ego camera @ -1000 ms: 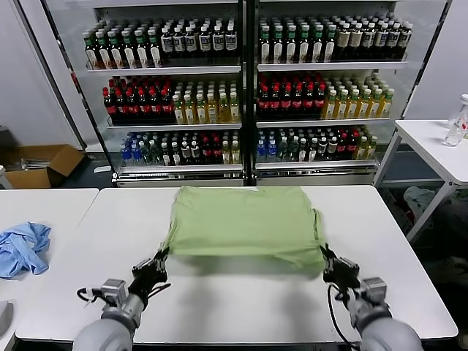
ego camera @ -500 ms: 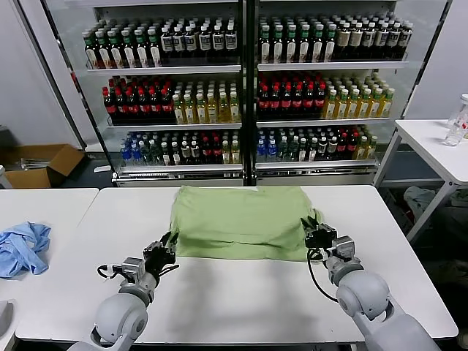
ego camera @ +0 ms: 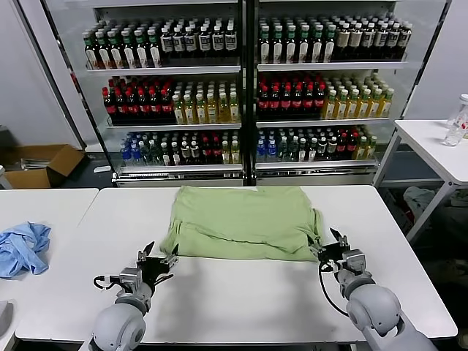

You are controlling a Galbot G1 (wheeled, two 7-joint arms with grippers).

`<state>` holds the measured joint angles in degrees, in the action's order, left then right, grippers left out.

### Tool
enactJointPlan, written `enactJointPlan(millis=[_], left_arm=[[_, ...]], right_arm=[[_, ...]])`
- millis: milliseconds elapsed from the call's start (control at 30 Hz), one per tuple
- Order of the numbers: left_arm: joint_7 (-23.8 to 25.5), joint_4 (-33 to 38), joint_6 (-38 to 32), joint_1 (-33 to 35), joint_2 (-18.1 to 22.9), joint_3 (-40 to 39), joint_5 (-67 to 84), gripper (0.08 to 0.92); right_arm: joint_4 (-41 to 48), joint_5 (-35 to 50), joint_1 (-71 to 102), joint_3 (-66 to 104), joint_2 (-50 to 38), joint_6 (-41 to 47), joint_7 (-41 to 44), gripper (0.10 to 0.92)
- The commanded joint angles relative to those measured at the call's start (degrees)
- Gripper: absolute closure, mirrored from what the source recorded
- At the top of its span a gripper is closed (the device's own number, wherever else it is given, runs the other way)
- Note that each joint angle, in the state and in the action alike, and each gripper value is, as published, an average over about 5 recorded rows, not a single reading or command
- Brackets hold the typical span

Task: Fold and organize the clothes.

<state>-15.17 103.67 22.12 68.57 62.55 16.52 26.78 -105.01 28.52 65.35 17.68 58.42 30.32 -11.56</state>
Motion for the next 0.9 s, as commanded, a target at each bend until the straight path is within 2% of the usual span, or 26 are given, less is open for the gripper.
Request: enactJointPlan(millis=[33, 267, 500, 733, 900], left_arm=[[-0.3, -8.4, 0.9, -6.9, 0.4, -1.5, 5.6, 0.254], [0.8, -10.4, 1.5, -8.2, 1.2, -1.4, 7.5, 0.453], [3.1, -6.5, 1.3, -4.2, 0.5, -0.2, 8.1, 0.661], [4.2, 3.0, 1.1, 5.4, 0.5, 4.3, 8.2, 0.857], [4.1, 11.2, 0.9, 15.9, 0.8, 8.6, 7.9, 0.906]], right_arm=[[3.7, 5.1, -2.6, -2.4, 1.0, 1.9, -0.9, 0.241], [4.7, 5.8, -3.1, -3.4, 1.1, 1.4, -0.9, 0.466], [3.5, 5.8, -1.9, -3.5, 0.1, 0.5, -0.8, 0.657], [-3.2, 5.6, 4.8, -0.7, -2.4, 0.3, -0.6, 0.846], [-10.7, 4.8, 13.1, 3.2, -3.3, 0.4, -0.4, 0.876]])
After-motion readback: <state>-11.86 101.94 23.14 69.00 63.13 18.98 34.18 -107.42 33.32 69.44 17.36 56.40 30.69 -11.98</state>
